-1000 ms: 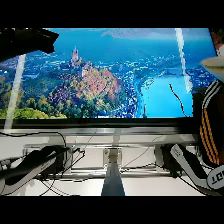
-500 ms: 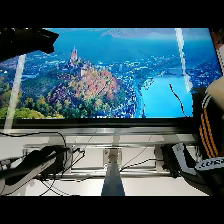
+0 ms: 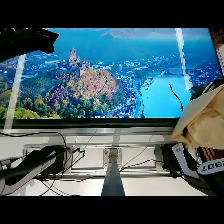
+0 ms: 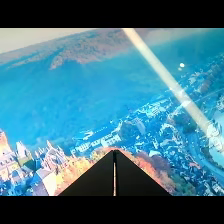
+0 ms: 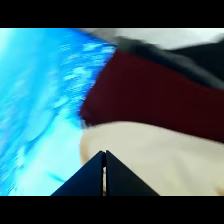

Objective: Fold the clothes and pants, and hang the long-sleeved shirts on hangers.

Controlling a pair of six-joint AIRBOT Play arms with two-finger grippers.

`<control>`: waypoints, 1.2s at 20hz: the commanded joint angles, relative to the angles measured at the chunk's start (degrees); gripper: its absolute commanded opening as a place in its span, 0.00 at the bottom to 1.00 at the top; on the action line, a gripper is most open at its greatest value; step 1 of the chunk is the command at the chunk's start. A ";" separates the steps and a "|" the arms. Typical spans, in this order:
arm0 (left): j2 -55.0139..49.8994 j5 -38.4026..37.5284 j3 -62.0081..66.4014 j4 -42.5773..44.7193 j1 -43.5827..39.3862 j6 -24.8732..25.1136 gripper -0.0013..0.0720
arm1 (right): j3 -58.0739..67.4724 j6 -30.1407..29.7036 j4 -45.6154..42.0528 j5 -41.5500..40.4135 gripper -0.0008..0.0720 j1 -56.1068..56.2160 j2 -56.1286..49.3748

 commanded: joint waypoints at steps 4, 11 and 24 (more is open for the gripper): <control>0.04 0.00 0.04 0.00 0.04 0.00 0.04 | 0.02 -7.54 7.43 -2.64 0.02 28.63 -1.86; 0.04 0.00 0.04 0.00 0.04 0.00 0.04 | 0.02 -7.52 3.32 -10.08 0.02 61.31 -9.03; 0.04 0.00 0.04 0.00 0.04 0.00 0.04 | 0.02 -7.52 -3.96 -18.45 0.02 81.11 -24.22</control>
